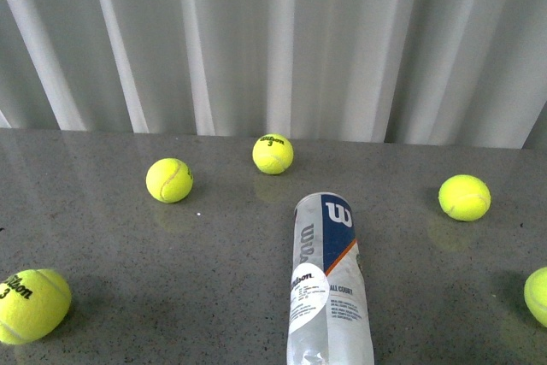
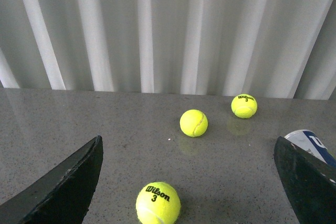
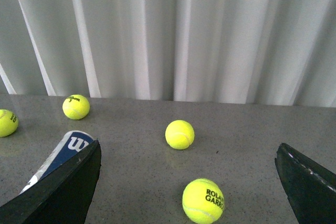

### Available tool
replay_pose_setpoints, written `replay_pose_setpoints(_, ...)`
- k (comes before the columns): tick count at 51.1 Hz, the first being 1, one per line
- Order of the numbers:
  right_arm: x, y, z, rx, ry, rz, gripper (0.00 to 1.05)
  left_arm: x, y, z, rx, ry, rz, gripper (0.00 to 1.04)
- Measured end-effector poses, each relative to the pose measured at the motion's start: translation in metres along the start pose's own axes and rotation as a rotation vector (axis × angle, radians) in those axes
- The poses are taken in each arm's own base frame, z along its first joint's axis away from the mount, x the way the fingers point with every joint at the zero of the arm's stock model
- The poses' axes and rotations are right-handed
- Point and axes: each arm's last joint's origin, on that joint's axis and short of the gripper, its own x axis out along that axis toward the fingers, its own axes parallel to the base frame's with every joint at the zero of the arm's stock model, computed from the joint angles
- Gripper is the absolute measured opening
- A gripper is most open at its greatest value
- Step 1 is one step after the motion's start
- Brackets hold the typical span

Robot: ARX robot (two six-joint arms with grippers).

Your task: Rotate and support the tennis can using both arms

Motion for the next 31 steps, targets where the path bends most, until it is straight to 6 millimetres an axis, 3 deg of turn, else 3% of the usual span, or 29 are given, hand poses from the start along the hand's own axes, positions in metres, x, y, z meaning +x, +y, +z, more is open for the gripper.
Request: replay_pose_setpoints(31,0.0,0.0,0.0,0.0,0.0,0.0,0.98,0.0,0.0,0.0,0.0,0.0,0.0,0.98)
